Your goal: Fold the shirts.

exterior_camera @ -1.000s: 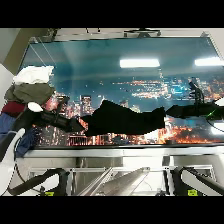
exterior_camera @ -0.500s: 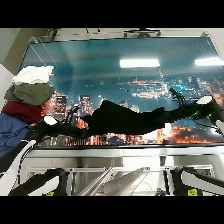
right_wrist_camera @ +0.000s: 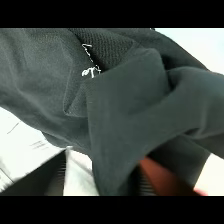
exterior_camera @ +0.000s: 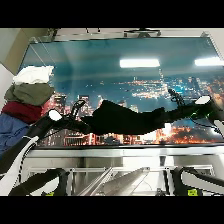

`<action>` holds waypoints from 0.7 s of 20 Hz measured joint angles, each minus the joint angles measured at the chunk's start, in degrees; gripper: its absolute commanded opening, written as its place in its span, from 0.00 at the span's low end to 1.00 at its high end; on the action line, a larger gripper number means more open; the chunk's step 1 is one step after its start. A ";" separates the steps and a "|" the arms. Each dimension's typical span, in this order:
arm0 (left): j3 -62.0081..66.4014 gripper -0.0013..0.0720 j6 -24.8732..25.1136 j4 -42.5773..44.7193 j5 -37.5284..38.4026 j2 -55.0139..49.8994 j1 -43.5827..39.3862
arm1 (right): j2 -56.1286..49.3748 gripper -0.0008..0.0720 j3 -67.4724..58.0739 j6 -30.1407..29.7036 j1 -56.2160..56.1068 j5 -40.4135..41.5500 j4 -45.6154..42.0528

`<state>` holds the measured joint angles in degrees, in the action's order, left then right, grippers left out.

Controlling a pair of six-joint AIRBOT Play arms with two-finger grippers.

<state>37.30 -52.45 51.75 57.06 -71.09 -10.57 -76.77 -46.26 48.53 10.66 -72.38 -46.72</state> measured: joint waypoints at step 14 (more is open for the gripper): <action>17.62 0.05 -4.74 0.68 13.57 4.02 2.05 | 7.39 0.04 -13.27 0.22 3.48 -11.98 27.69</action>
<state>54.92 -57.19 52.42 70.63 -67.07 -8.51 -69.38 -59.53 48.75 14.13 -84.36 -19.03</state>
